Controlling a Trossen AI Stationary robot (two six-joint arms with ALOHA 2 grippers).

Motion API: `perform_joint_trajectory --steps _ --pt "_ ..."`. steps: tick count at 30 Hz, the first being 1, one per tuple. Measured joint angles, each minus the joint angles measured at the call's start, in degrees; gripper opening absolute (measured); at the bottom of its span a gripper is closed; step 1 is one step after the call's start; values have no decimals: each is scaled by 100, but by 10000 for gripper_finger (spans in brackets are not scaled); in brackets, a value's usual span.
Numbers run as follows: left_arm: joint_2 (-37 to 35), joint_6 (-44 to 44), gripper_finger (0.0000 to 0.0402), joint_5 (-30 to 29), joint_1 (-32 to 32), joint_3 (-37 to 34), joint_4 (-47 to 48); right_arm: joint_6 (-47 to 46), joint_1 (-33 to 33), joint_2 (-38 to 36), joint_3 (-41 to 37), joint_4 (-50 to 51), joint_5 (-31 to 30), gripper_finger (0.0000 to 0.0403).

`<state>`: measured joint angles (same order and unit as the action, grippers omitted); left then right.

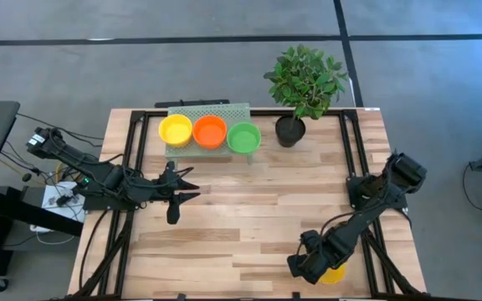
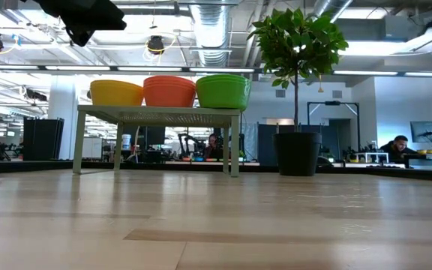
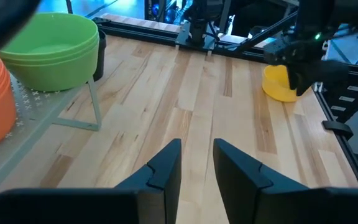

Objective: Pick & Place Mini bowls
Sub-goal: Stack the yellow bowl on top of the yellow bowl on the shelf

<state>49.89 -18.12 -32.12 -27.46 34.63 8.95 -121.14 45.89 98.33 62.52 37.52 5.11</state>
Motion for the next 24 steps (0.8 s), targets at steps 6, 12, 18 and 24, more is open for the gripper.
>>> perform_joint_trajectory --steps 6,12,18,24 --pt "0 -34 95 0 0 0 -2 471 -242 326 0 -56 120 123" --pt "0 -216 95 0 2 0 -18 1508 -654 401 0 0 351 97" --pt "0 -230 95 0 2 0 -44 2883 -1117 393 9 4 720 18" --pt "0 -232 95 41 2 0 -136 4101 -1630 393 438 131 691 20"
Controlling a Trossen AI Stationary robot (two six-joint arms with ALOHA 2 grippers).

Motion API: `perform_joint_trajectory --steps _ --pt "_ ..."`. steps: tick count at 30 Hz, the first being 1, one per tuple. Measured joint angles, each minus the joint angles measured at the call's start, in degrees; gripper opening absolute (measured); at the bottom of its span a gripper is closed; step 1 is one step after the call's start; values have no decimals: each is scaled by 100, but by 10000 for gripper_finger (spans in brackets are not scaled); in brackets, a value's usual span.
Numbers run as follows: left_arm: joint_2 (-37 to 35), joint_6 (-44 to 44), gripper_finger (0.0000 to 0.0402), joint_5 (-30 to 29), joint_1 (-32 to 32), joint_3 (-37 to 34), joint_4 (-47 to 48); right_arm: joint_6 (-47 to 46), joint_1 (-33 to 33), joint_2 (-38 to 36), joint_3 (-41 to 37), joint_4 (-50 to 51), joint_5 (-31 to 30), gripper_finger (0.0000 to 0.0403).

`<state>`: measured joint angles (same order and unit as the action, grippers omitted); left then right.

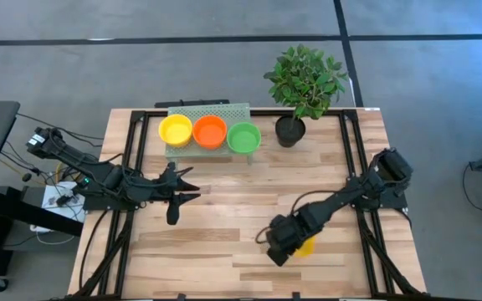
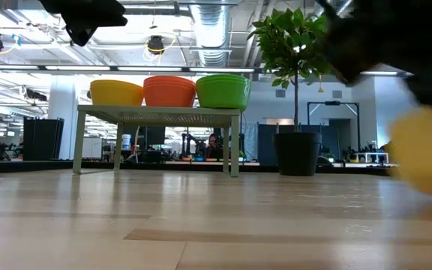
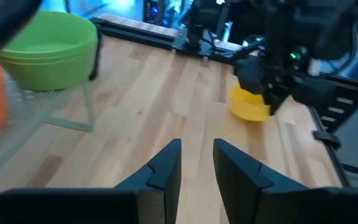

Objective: Pick & Place Mini bowls
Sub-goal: Stack the yellow bowl on top of the yellow bowl on the shelf

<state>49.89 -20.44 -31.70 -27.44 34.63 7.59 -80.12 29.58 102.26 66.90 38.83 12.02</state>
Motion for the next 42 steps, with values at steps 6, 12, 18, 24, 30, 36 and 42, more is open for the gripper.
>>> perform_joint_trajectory --steps 6,12,18,24,30,36,42 --pt "0 90 95 890 0 0 -23 1871 -611 23 557 -124 -468 4" --pt "0 235 95 1545 0 0 -121 3030 -1343 33 754 -325 -457 4" --pt "170 530 95 1688 339 0 -336 3938 -1767 33 1001 -451 -255 4" --pt "1002 527 95 2580 948 0 -1033 4851 -1902 180 1398 -692 -120 4" --pt "1446 650 95 3220 1484 0 -1445 6074 -1926 1137 2358 -378 634 4" --pt "1581 664 95 4059 1579 -1 -1470 7195 -1955 1912 3812 472 783 5" --pt "1851 955 95 4260 1417 2 -1393 7588 -2057 2281 4647 906 776 5"
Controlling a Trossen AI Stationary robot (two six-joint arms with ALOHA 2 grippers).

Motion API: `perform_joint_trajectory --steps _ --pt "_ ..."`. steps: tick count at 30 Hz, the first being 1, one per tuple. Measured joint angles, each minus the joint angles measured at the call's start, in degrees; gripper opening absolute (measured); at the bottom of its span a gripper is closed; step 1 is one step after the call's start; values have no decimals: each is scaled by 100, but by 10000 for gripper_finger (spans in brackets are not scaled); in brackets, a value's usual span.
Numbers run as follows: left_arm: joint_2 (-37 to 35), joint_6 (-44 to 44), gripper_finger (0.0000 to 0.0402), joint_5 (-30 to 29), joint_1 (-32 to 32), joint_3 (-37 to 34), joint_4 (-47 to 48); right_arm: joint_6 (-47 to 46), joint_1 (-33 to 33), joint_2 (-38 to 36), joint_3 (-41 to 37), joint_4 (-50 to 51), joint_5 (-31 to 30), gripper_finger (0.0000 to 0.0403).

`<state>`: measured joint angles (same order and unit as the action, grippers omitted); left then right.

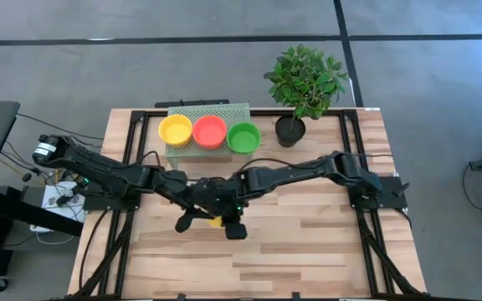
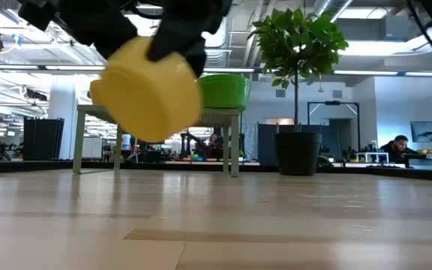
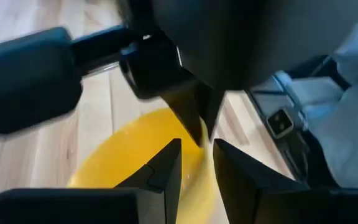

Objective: Pick & Place Mini bowls
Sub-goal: Stack the yellow bowl on top of the yellow bowl on the shelf

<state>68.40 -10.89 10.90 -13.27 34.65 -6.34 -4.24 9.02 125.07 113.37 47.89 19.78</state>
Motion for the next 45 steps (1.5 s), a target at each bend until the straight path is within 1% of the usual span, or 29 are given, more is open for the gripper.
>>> perform_joint_trajectory --steps 3,9,18,21,25,28,31,34,36,41,43,45 --pt "124 246 95 -8 -104 4 32 28 -7 40 82 111 -4 5" --pt "146 491 95 2 -75 2 232 -14 2 38 82 107 7 5" --pt "181 558 91 39 -93 2 448 -19 -2 36 82 -5 7 7" --pt "181 824 71 77 -95 2 478 -4 -8 34 82 -82 -23 7" --pt "181 1163 16 159 -103 -4 514 31 -46 34 80 -144 -27 8" --pt "181 1188 10 115 -151 -9 518 161 -59 31 80 -182 -48 13" --pt "190 1137 9 -80 -256 -9 451 163 -54 -67 89 -205 -337 26" --pt "190 924 8 -126 -387 -9 482 169 -46 -228 104 -158 -702 44" --pt "190 838 9 -160 -473 -9 478 171 -41 -332 104 -102 -768 56" --pt "182 607 7 -514 -695 -9 509 252 -46 -831 100 733 -842 74" --pt "166 548 8 -745 -811 -4 504 287 -10 -1068 100 982 -1069 78" --pt "151 433 9 -834 -887 66 550 428 37 -1333 41 1350 -1383 81"
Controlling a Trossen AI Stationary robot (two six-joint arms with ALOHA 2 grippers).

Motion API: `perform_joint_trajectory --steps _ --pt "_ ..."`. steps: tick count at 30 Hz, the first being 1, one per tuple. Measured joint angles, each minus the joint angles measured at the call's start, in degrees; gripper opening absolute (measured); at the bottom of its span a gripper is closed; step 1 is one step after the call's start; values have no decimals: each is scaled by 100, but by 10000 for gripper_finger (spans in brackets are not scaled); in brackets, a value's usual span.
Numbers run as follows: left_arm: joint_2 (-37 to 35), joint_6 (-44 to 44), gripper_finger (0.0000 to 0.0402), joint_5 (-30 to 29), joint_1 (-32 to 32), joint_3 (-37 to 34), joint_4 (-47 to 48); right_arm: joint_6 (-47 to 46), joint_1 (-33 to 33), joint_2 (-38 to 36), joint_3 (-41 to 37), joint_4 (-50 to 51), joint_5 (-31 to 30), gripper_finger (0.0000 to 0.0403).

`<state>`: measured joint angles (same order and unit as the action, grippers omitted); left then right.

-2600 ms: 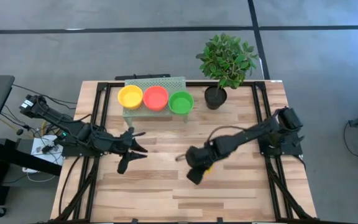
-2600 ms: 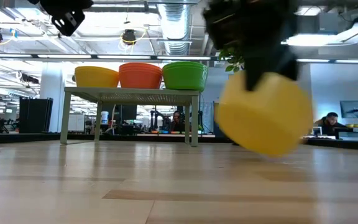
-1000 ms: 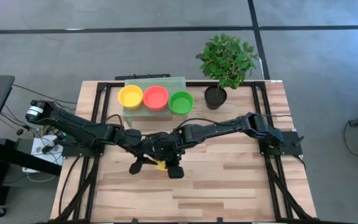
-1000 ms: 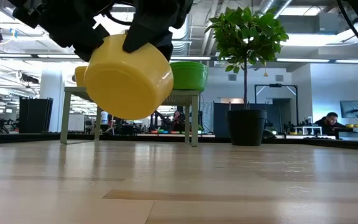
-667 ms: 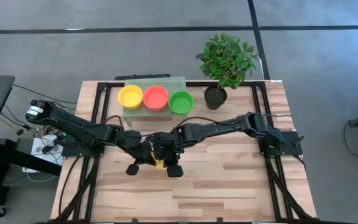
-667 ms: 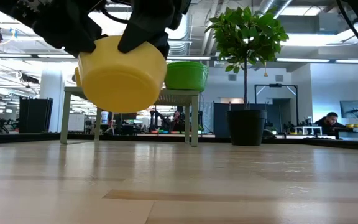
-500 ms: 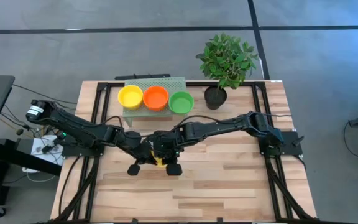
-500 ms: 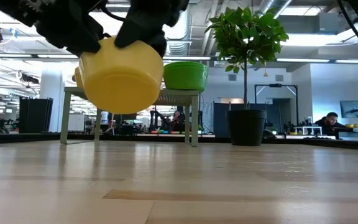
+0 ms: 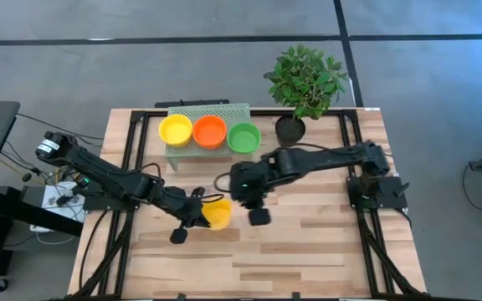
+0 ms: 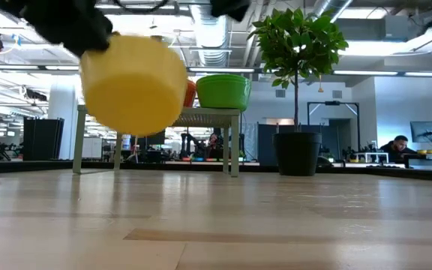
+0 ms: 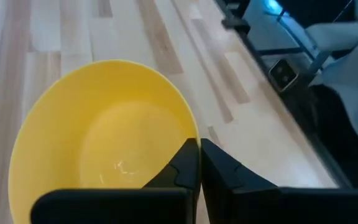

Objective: Pick & Place Mini bowls
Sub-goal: Stack the yellow bowl on top of the yellow bowl on the shelf

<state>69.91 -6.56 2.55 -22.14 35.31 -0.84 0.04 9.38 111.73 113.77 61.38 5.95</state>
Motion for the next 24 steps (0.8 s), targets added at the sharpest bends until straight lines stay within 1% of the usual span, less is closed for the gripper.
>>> perform_joint_trajectory --steps 2,4,5,9,11,13,15,19,22,24 --pt "-3 -23 8 -6 -39 189 113 263 54 -312 -261 134 -205 82" --pt "-4 31 8 -83 -74 510 656 400 121 -658 -712 -44 -290 82" --pt "-4 97 8 -222 -84 703 1044 463 128 -844 -1003 -255 -287 82" --pt "-25 480 16 -1224 -68 1570 2685 504 142 -1634 -2410 -985 -285 82" --pt "-60 536 17 -1743 -30 1965 3326 504 126 -2046 -3158 -1413 -288 82" --pt "-150 532 16 -1977 33 2332 3809 505 92 -2482 -3933 -2084 -287 82" --pt "-298 503 12 -2014 148 2593 4112 517 56 -2927 -4724 -2903 -295 82" --pt "-720 483 10 -2035 388 2892 4495 938 -58 -3672 -6142 -4876 -291 82" --pt "-1105 469 17 -2103 678 3027 4809 1207 -215 -4030 -6886 -5975 -297 82" --pt "-1349 467 18 -2248 941 3042 4992 1309 -356 -4198 -7204 -6467 -297 82"
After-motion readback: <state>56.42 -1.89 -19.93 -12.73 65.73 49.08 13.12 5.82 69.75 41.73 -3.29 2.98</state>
